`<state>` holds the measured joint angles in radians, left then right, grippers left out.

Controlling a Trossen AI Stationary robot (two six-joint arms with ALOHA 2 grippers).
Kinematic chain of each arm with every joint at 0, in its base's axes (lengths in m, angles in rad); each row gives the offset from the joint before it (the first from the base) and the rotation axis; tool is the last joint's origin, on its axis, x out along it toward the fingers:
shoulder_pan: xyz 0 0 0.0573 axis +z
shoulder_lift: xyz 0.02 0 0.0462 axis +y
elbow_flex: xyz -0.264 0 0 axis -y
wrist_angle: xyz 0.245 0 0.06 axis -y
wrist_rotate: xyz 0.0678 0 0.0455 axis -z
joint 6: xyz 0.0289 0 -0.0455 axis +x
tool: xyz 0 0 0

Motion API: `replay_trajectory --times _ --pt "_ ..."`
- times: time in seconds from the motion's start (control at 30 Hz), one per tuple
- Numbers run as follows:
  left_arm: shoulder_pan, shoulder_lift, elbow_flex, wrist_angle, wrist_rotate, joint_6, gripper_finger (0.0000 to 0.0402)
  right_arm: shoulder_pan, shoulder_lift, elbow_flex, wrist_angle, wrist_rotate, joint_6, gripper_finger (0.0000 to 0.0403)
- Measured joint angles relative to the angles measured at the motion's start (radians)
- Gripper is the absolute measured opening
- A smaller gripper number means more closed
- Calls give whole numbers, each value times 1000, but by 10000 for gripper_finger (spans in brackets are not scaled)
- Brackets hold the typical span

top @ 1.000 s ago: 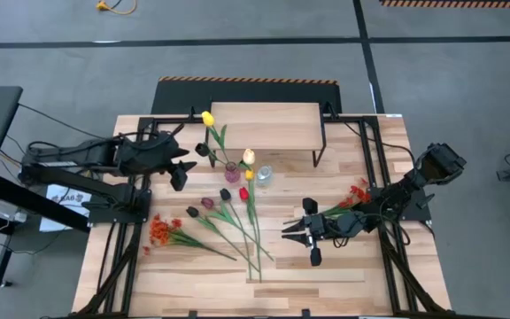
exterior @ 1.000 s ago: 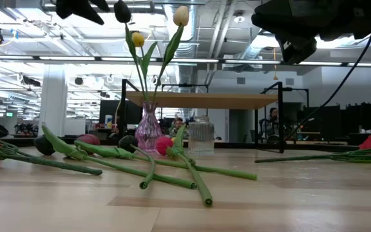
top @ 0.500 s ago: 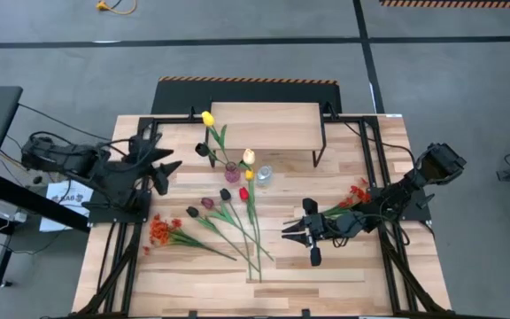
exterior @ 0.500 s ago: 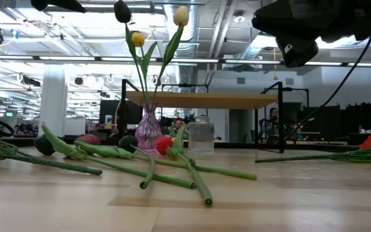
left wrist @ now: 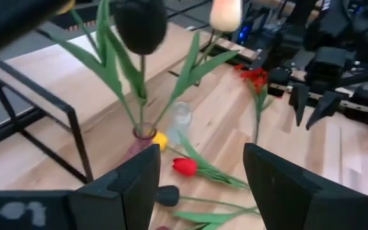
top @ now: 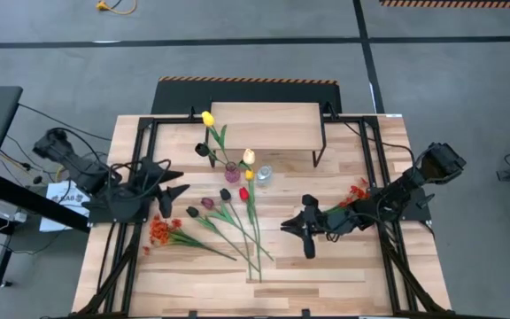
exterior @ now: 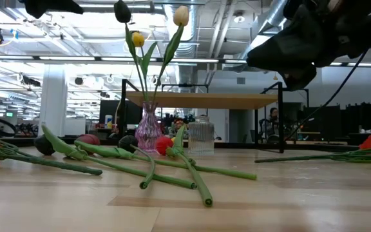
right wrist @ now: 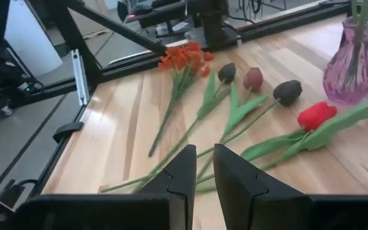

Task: Pick and place flowers into a vace then onto a shelf
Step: Put the red tulip into the violet vase

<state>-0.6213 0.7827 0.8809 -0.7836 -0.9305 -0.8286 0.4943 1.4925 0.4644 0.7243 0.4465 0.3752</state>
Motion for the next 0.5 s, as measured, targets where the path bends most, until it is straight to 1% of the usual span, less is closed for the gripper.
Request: replay_trajectory --times 0.13,0.27,0.37,0.43,0.5 --pt "-51 20 -1 29 -45 1 213 3 0 0 1 1 22 48" --pt "-86 47 -2 70 -55 2 213 3 9 13 -33 65 92 48" --pt "-96 69 -2 109 -55 24 213 3 54 75 -112 90 123 48" --pt "-100 78 -2 128 -49 43 213 0 105 149 -157 86 124 48" --pt "-101 87 -2 143 -46 69 213 -8 153 226 -239 82 124 48"
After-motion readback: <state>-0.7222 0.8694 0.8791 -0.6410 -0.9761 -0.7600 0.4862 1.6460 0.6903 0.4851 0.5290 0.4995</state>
